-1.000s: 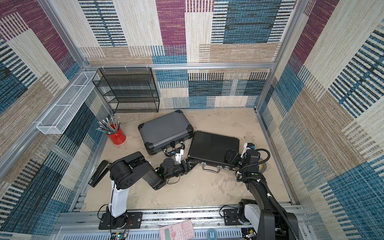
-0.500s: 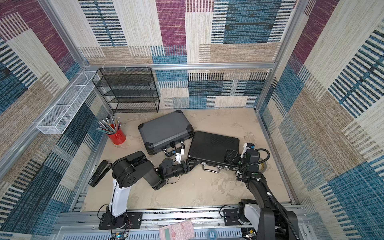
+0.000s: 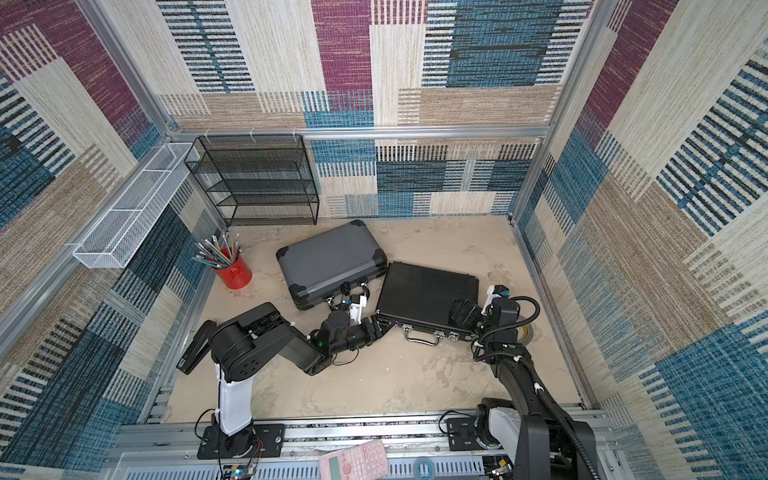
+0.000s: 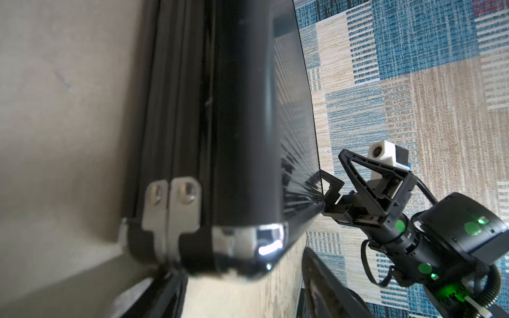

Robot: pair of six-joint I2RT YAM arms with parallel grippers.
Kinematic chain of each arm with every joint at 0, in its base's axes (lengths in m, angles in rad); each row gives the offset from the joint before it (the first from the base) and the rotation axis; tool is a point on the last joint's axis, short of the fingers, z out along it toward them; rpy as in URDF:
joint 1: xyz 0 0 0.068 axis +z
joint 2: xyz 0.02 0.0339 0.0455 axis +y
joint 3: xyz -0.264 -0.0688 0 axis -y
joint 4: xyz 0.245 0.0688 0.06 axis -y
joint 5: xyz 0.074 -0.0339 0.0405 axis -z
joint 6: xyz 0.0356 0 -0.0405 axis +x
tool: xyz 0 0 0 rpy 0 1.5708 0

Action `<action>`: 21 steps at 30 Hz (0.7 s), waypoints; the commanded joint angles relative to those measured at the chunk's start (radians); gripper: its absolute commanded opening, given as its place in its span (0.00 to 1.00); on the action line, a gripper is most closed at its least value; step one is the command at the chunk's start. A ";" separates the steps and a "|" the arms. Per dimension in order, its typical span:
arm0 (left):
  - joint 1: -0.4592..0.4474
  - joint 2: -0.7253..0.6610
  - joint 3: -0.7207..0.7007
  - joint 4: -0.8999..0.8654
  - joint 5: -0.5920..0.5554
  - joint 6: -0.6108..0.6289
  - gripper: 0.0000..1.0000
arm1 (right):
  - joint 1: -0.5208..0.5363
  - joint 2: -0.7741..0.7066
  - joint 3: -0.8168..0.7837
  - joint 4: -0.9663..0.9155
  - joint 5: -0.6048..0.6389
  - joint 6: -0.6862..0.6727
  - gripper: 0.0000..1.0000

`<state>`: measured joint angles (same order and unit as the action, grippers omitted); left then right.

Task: Open the poker set cases
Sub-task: Open the fastener on the poker set case.

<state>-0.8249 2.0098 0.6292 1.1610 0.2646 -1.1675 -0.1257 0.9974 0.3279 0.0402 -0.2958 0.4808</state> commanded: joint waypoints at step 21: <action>0.000 0.071 -0.006 0.184 0.082 0.068 0.63 | 0.000 0.020 0.010 0.028 -0.032 -0.013 1.00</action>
<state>-0.8249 2.0682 0.6277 1.2930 0.3225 -1.1370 -0.1257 1.0153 0.3298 0.0414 -0.3065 0.4736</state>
